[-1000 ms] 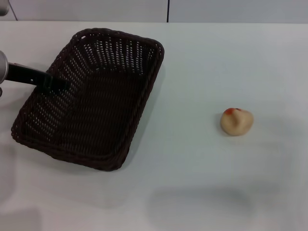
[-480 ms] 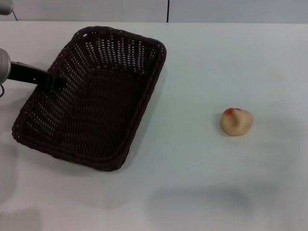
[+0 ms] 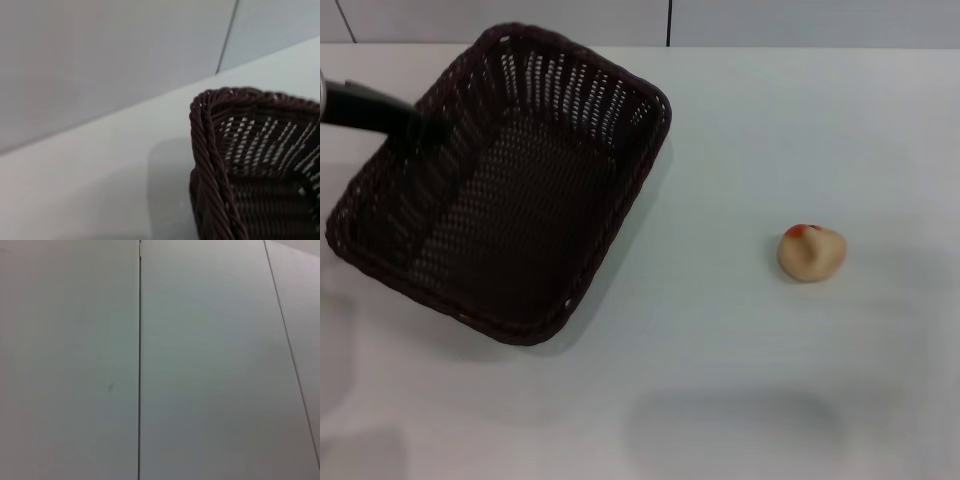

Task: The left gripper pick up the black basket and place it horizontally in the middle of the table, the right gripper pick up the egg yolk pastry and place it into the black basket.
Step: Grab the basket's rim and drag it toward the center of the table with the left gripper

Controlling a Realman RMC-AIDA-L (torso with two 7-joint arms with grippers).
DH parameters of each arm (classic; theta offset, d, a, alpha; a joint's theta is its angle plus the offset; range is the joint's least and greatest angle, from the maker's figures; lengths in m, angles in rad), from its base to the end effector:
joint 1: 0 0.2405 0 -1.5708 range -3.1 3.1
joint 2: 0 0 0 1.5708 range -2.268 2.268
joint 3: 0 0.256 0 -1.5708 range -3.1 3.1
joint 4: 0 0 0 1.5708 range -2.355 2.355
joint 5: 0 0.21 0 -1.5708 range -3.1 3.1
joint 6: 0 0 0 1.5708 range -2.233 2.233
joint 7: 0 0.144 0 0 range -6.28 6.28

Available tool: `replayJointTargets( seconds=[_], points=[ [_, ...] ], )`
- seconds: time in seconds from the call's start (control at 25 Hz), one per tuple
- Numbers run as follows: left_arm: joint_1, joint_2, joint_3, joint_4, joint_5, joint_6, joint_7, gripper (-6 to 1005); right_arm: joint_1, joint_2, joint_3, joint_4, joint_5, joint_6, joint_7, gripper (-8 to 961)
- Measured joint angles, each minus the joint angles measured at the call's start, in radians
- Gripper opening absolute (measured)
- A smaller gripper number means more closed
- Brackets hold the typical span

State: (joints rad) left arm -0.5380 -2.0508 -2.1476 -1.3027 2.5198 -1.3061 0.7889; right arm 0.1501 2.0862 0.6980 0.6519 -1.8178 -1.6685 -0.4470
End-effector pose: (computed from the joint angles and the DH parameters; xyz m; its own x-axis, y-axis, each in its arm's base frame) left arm -0.2339 0.3949 0.0825 0.7353 0.6451 0.2080 0.6192 -0.5146 -0.5931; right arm 0.2947 0.2476 0.0279 0.7520 0.4102 -0.5160 -0.6559 0.3884 -0.6472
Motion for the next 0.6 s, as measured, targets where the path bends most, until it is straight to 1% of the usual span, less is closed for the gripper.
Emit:
replayJointTargets(
  seconds=[0.12, 0.16, 0.2, 0.28, 0.32, 0.36, 0.4, 0.48, 0.52, 0.56, 0.6],
  points=[
    [-0.015, 0.004, -0.026, -0.014, -0.03, -0.03, 0.041, 206, -0.002, 0.0, 0.0, 0.0, 0.0, -0.001, 0.0, 514],
    [-0.033, 0.012, -0.055, -0.023, -0.072, -0.063, 0.084, 205, -0.003, 0.0, 0.0, 0.0, 0.0, -0.001, 0.0, 514],
    [-0.033, 0.012, -0.055, -0.023, -0.072, -0.063, 0.084, 203, -0.003, 0.0, 0.0, 0.0, 0.0, -0.001, 0.0, 514],
    [-0.051, 0.024, -0.079, -0.025, -0.112, -0.093, 0.12, 200, -0.004, 0.0, 0.0, 0.0, 0.0, -0.001, 0.0, 514],
    [-0.066, 0.036, -0.092, -0.024, -0.142, -0.113, 0.146, 198, -0.005, 0.0, 0.0, 0.0, 0.0, -0.001, 0.0, 514],
    [-0.082, 0.053, -0.101, -0.021, -0.178, -0.136, 0.174, 196, -0.006, 0.0, 0.0, 0.0, 0.0, -0.002, -0.001, 514],
    [-0.082, 0.053, -0.101, -0.021, -0.178, -0.136, 0.174, 195, -0.006, 0.0, 0.0, 0.0, 0.0, -0.002, -0.001, 514],
    [-0.098, 0.069, -0.103, -0.017, -0.222, -0.16, 0.214, 191, -0.007, 0.0, 0.0, 0.0, 0.0, -0.002, -0.001, 514],
    [-0.103, 0.074, -0.103, -0.017, -0.238, -0.169, 0.229, 190, -0.008, 0.0, 0.0, 0.0, 0.0, -0.002, -0.001, 514],
    [-0.116, 0.08, -0.102, -0.021, -0.272, -0.196, 0.281, 188, -0.011, 0.0, 0.0, 0.002, 0.0, -0.002, -0.001, 514],
    [-0.116, 0.08, -0.102, -0.021, -0.272, -0.196, 0.281, 193, -0.011, 0.0, 0.0, 0.002, 0.0, -0.002, -0.001, 514]
  ],
)
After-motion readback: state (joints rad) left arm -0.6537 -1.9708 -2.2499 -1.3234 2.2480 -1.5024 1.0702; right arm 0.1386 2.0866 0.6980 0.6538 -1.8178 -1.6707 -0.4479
